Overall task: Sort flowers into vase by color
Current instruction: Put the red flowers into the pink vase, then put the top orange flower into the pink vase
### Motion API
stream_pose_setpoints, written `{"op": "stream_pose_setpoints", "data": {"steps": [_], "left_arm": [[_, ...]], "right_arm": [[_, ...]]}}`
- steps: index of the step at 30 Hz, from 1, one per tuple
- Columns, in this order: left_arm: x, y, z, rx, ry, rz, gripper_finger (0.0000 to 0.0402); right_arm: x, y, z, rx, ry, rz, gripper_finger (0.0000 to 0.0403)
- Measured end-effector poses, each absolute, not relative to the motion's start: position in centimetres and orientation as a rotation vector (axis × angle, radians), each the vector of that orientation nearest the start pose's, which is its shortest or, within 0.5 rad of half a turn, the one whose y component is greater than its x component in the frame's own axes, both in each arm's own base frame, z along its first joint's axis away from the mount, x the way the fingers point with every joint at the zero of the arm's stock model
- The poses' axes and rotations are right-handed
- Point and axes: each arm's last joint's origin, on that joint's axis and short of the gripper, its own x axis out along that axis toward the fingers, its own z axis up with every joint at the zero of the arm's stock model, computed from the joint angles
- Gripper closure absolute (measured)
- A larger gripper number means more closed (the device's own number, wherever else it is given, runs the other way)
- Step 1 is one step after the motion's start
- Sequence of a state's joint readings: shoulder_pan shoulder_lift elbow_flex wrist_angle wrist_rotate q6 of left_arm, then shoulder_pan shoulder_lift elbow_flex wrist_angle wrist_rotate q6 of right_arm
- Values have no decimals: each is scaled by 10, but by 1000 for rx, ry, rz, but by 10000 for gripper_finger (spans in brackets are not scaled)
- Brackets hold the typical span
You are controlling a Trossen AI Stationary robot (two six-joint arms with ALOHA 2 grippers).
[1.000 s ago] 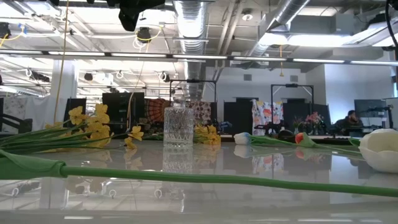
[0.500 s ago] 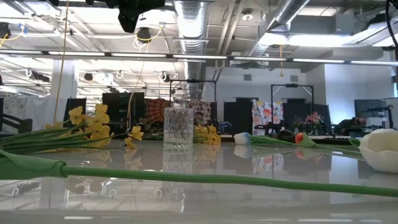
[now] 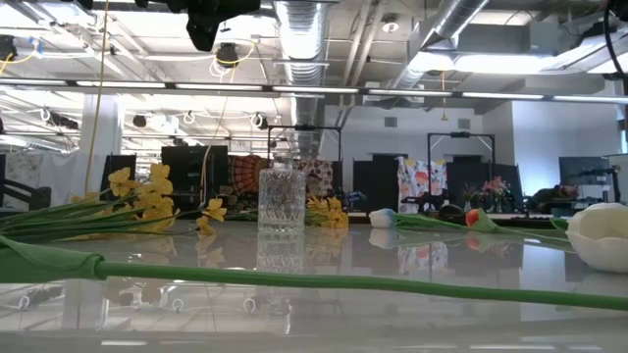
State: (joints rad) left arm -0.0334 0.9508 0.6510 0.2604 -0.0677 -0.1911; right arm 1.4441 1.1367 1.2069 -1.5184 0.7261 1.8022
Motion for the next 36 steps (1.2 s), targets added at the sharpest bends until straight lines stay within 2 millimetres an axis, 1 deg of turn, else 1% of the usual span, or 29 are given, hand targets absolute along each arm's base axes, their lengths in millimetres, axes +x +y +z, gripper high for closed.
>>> {"op": "stream_pose_setpoints", "data": {"steps": [4, 8, 13, 17, 20, 22, 26, 31, 33, 36], "left_arm": [[215, -5, 299, -185, 36, 38, 239], [215, -5, 300, -185, 36, 38, 239], [215, -5, 299, -184, 37, 38, 239], [215, -5, 299, -173, 43, 38, 239], [215, -5, 297, -165, 66, 35, 239], [215, -5, 295, -164, 86, 34, 239], [214, -5, 291, -162, 122, 36, 239], [213, -5, 286, -152, 173, 40, 239], [213, -5, 284, -151, 199, 41, 239], [212, -5, 281, -149, 231, 44, 239]], "right_arm": [[37, 152, 345, 497, 881, -145, 237], [35, 146, 362, 635, 934, -136, 219], [33, 142, 378, 764, 1008, -131, 219], [31, 138, 397, 917, 1063, -135, 224], [34, 137, 413, 1025, 1040, -101, 226], [37, 135, 425, 1063, 1002, -61, 227], [49, 132, 448, 1057, 869, 47, 227], [62, 120, 481, 916, 658, 190, 227], [68, 112, 493, 838, 562, 204, 227], [77, 99, 505, 721, 428, 154, 227]]}}
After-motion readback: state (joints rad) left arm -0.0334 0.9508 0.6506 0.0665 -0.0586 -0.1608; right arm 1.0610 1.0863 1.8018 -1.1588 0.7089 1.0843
